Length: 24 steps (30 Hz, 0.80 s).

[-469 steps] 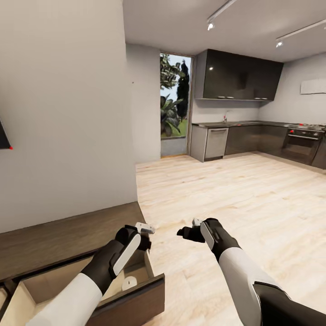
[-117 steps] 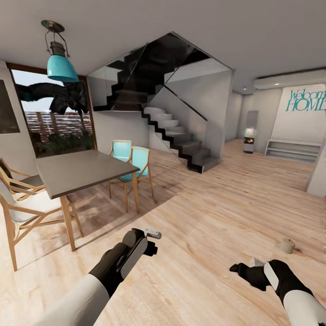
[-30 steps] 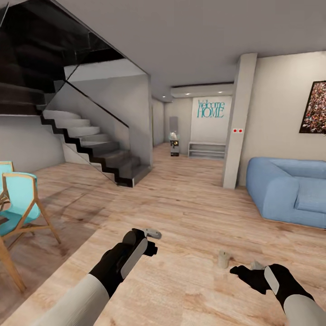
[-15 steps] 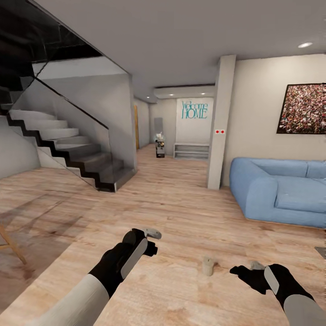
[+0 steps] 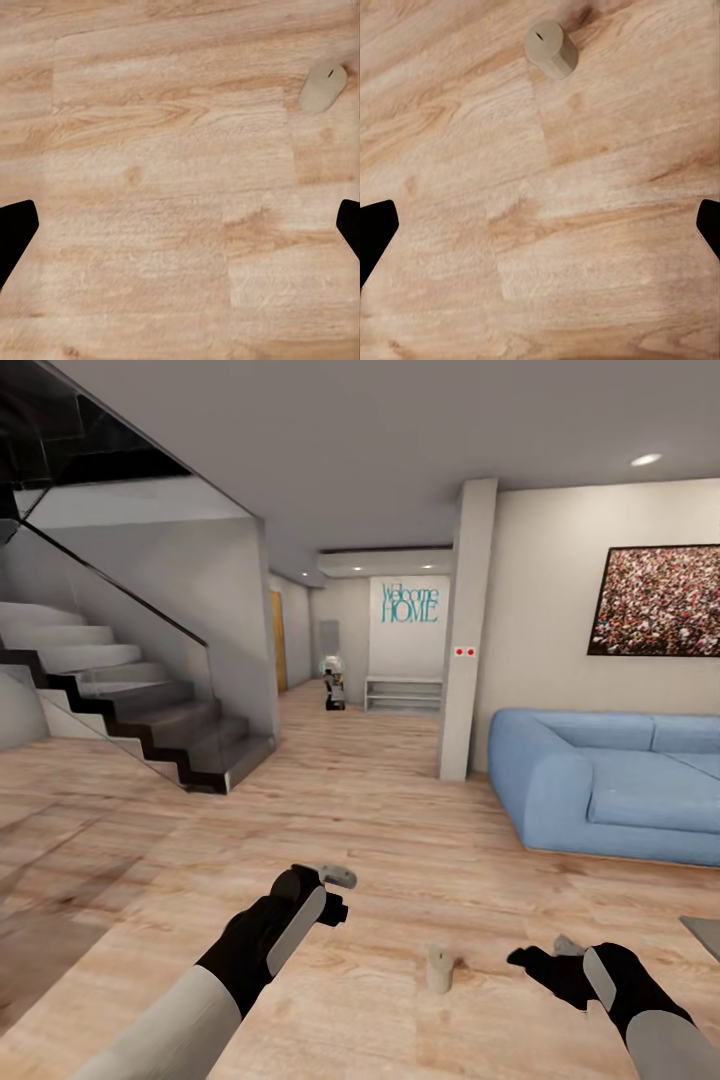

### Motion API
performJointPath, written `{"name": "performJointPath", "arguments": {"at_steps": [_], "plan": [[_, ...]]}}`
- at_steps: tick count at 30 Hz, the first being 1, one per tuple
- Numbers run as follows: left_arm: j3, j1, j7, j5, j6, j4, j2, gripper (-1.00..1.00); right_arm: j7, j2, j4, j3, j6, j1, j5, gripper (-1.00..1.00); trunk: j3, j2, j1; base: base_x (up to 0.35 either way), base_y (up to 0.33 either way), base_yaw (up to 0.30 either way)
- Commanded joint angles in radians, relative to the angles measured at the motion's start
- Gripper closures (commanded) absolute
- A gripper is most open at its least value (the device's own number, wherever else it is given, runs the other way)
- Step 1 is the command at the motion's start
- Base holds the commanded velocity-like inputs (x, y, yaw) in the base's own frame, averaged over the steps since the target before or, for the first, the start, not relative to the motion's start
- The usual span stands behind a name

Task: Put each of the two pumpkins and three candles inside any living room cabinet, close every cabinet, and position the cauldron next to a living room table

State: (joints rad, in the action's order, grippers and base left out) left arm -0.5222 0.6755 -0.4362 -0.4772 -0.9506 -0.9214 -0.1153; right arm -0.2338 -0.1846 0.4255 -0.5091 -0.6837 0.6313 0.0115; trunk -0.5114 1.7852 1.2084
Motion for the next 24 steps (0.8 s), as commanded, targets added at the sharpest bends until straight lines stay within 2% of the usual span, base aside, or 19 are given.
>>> {"name": "performJointPath", "arguments": {"at_steps": [1,18,24], "plan": [[-0.002,0.001,-0.01,-0.011,-0.002,-0.001,0.0,-1.0,-0.002,0.0,0.001,-0.005,-0.006,0.001,0.001,-1.0,-0.001,0.001,0.0,0.29,-0.086,-0.003],[-0.002,0.001,-0.01,-0.009,-0.002,-0.001,0.0,-1.0,-0.003,0.003,0.001,-0.003,-0.005,0.001,0.001,-1.0,-0.001,0.001,0.0,0.291,-0.12,0.0],[-0.002,0.001,-0.01,-0.01,-0.002,-0.001,0.0,-1.0,-0.001,0.004,0.001,0.0,-0.002,0.001,0.001,-1.0,-0.001,0.001,0.0,0.306,-0.036,0.0]]}}
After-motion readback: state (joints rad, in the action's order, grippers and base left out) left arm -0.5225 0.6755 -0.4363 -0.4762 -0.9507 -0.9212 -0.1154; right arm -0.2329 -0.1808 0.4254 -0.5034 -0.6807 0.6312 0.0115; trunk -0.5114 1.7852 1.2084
